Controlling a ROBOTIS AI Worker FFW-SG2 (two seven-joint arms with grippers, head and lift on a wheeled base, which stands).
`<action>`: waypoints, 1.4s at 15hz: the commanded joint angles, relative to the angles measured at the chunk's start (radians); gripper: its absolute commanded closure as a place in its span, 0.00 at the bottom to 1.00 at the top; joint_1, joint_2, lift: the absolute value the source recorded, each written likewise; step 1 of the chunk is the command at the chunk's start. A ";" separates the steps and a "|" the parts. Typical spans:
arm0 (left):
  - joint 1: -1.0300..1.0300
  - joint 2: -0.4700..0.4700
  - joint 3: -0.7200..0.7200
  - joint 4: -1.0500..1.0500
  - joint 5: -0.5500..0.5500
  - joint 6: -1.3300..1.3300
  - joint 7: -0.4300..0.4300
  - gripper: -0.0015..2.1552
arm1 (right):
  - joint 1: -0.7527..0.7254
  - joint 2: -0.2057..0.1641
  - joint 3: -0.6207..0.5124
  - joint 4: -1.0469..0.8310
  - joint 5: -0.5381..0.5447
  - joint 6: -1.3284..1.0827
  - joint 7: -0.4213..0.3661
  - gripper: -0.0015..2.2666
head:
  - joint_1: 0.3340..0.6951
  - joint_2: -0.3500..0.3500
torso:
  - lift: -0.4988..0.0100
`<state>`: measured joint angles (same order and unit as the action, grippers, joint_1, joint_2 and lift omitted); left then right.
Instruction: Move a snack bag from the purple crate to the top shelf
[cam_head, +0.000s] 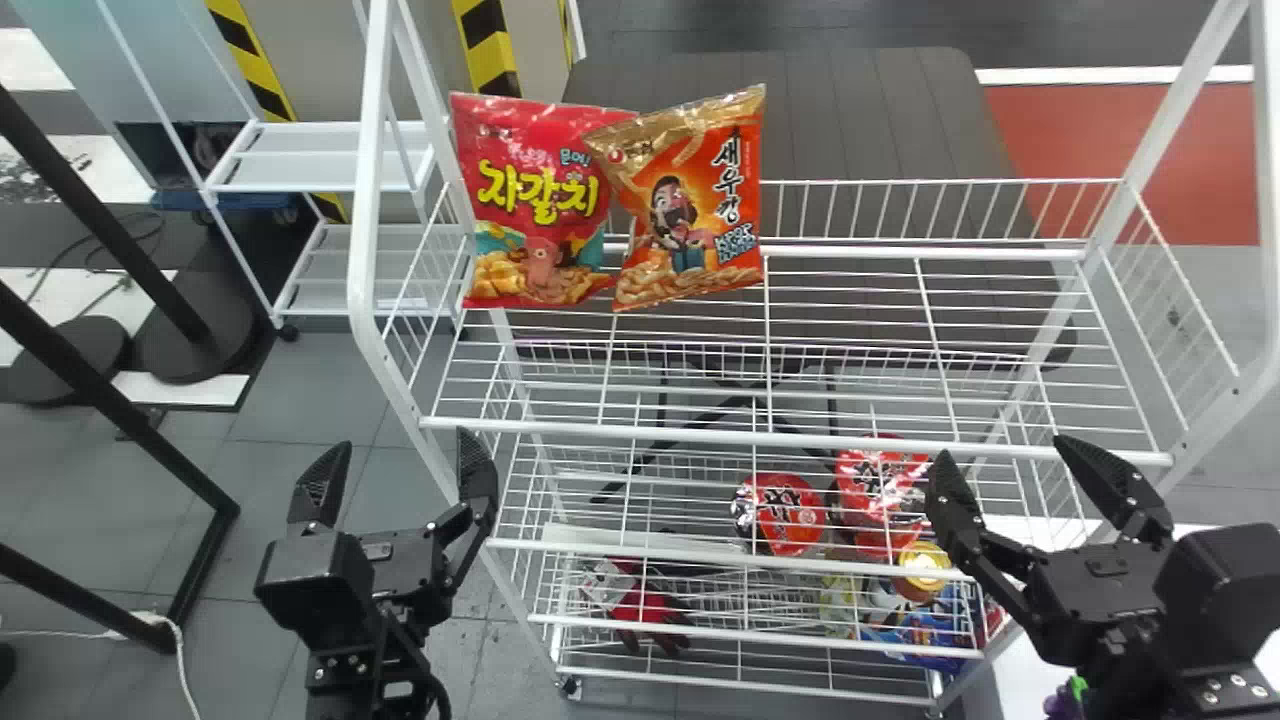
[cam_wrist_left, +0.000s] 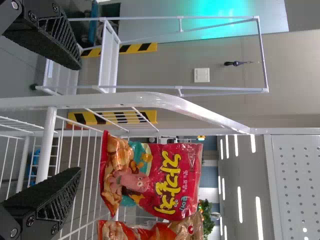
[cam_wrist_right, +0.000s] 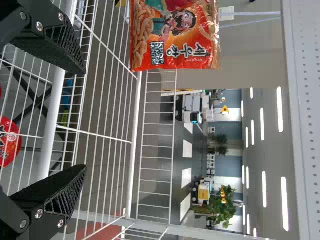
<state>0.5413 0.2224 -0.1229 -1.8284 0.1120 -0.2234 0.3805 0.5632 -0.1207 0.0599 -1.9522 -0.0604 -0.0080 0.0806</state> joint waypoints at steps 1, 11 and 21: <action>-0.003 0.002 -0.004 0.000 0.000 -0.001 -0.002 0.04 | 0.000 0.004 0.006 0.003 -0.001 0.001 -0.001 0.07 | 1.00 0.67 | 0.98; -0.001 0.003 -0.003 0.001 0.002 -0.001 0.000 0.04 | 0.003 0.009 0.021 0.003 0.002 0.001 -0.025 0.07 | 1.00 0.68 | 0.98; 0.040 0.003 0.011 -0.043 0.000 -0.007 0.001 0.04 | 0.010 0.006 0.031 0.001 0.002 0.001 -0.024 0.07 | 1.00 0.69 | 0.98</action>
<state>0.5742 0.2255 -0.1147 -1.8657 0.1123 -0.2308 0.3820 0.5730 -0.1138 0.0880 -1.9503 -0.0583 -0.0062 0.0566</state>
